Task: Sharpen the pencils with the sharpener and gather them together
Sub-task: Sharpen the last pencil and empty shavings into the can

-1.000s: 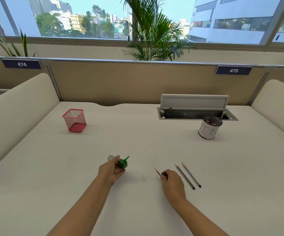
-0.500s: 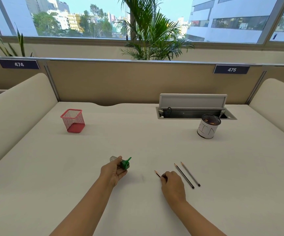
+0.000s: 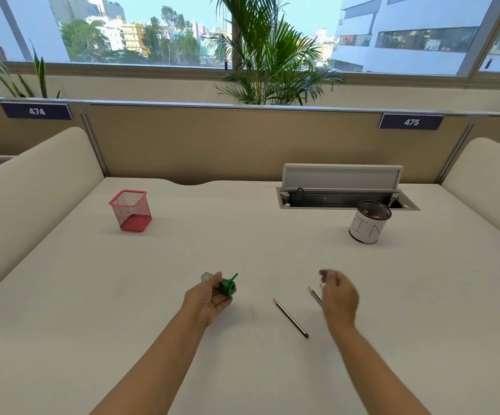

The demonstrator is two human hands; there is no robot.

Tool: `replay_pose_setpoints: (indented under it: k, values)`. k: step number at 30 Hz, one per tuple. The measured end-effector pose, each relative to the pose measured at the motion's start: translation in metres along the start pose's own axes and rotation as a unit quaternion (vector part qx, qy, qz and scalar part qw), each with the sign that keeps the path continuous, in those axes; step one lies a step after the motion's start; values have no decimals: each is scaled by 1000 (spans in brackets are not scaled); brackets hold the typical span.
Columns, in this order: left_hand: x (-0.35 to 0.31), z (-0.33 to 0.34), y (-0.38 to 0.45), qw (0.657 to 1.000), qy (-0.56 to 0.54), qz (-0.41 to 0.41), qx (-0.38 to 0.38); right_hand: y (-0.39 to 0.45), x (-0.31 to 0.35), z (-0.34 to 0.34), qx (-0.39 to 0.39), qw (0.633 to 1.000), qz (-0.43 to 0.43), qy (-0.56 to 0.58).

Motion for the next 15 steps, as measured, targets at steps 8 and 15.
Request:
replay_pose_setpoints:
  k: [8, 15]
  values:
    - [12, 34, -19, 999, 21, -8, 42, -7, 50, 13, 138, 989, -26, 48]
    - [25, 59, -34, 997, 21, -24, 69, -78, 51, 52, 298, 929, -202, -84]
Point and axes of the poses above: each hand's wrist, its own y-axis towards the middle knuckle, its own z-axis out of the palm, x = y × z, the point moved 9 cm from there along y, towards the middle knuckle, and after that the axes turned 7 degrees about -x, right-handed, at the moved point
